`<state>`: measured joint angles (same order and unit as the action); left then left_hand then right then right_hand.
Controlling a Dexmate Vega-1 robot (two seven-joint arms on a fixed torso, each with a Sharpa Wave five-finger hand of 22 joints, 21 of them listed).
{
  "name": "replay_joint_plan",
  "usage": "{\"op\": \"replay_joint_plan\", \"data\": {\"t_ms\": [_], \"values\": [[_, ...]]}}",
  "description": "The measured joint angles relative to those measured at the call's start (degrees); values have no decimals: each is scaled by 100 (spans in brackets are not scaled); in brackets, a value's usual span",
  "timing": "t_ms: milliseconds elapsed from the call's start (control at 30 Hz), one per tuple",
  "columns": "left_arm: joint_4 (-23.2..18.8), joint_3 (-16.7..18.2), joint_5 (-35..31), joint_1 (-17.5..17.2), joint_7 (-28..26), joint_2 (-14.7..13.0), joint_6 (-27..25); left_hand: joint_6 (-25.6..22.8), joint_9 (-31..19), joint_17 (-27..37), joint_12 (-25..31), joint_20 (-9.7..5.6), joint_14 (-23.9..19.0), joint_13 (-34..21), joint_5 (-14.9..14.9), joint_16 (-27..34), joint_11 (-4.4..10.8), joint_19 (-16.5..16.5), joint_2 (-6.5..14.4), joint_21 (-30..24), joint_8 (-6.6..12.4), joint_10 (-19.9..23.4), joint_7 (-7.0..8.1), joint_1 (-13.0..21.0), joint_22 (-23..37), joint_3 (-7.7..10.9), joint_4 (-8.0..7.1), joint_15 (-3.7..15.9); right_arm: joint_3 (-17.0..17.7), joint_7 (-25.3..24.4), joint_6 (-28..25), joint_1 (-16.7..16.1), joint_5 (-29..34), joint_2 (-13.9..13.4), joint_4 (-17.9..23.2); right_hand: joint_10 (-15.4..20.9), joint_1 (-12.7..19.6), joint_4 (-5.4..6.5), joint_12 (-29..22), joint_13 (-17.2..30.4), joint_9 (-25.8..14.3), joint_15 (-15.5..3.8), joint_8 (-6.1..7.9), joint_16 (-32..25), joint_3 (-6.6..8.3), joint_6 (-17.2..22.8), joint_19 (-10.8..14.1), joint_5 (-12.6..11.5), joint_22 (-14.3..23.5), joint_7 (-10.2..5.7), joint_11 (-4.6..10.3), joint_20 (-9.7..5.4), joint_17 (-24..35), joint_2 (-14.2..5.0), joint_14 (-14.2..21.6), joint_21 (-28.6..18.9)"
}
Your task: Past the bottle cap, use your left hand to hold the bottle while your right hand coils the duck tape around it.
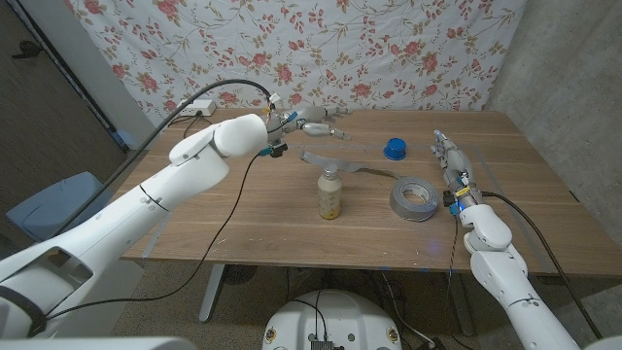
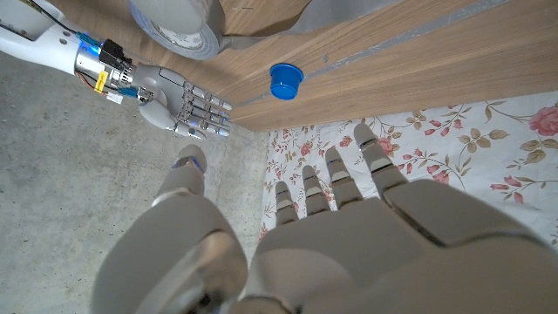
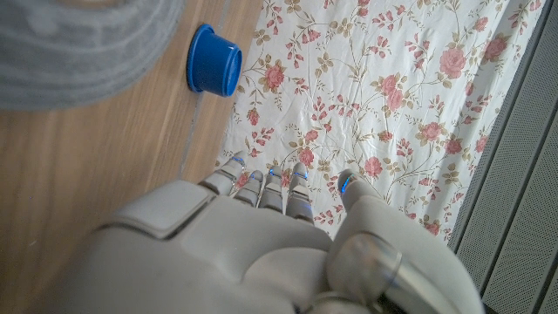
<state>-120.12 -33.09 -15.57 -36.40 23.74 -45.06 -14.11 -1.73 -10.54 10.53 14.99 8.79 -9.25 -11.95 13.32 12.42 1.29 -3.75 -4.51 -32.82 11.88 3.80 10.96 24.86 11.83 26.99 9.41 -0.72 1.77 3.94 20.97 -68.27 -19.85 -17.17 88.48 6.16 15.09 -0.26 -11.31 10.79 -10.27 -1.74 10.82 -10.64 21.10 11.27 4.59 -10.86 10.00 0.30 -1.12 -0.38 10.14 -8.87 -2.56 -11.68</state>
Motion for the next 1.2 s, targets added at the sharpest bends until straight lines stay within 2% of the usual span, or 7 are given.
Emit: {"op": "replay_joint_plan", "data": {"t_ms": [100,233,600,767,867,1000,1200], "values": [[-136,-64,-134,85,204,-42,-84,-74,0,0,35,-56,-116,-19,66,0,-15,-58,-36,0,0,143,-30,199,-12,-9,9,56,11,-48,28,-62,1,16,44,23,0,0,0,0,0,0,0,0,0,0,0,0,0,0,-23,0,0,0,0,0],[-333,-173,-337,222,514,-90,-211,-291,-22,0,55,-97,-340,-19,131,40,24,-336,-117,-86,38,306,-23,449,-12,-24,24,154,22,-110,80,-143,2,36,93,21,0,0,0,0,0,0,0,0,0,0,0,0,0,0,-21,0,10,0,0,0],[-685,-449,-934,535,1448,-94,-682,-562,-29,-5,96,-24,-670,-29,263,91,-67,-889,-270,-283,44,475,-104,836,-11,-128,-1,216,51,-232,177,-333,6,65,225,21,0,0,0,0,0,-31,0,-28,0,0,-1,0,0,0,-21,0,14,0,31,0],[-827,-696,-1240,759,1883,-23,-875,-759,-54,2,96,-11,-900,-48,329,136,-59,-1144,-179,-368,87,608,-144,1157,-11,-127,-1,285,60,-293,229,-391,7,70,266,20,0,0,0,0,0,-31,0,-40,0,-1,-1,0,0,0,-21,0,14,0,31,0],[-872,-804,-1494,855,2187,25,-1005,-758,-54,1,96,-5,-930,-55,329,136,-92,-1268,-118,-420,87,642,-144,1227,-11,-127,-1,278,65,-317,254,-431,7,72,293,20,0,-23,0,0,0,-31,0,-40,-24,-1,-1,0,0,0,-21,0,14,0,31,0],[-926,-938,-1731,937,2418,101,-1068,-789,-54,30,96,91,-930,-73,329,136,-79,-1411,-102,-462,87,690,-114,1289,-39,-167,-41,278,71,-347,291,-465,7,72,313,22,0,-23,1,0,0,-31,0,-40,-24,22,2,0,0,20,-19,-2,14,0,31,0],[-953,-1090,-2154,966,2678,214,-1061,-903,-54,55,181,-77,-1102,-125,329,201,-28,-1739,-48,-555,87,867,-66,1464,-65,-233,-59,310,80,-373,342,-516,6,72,341,52,-2,-23,1,0,0,-31,0,-40,-23,42,2,0,0,1,11,-2,14,2,31,0]]}}
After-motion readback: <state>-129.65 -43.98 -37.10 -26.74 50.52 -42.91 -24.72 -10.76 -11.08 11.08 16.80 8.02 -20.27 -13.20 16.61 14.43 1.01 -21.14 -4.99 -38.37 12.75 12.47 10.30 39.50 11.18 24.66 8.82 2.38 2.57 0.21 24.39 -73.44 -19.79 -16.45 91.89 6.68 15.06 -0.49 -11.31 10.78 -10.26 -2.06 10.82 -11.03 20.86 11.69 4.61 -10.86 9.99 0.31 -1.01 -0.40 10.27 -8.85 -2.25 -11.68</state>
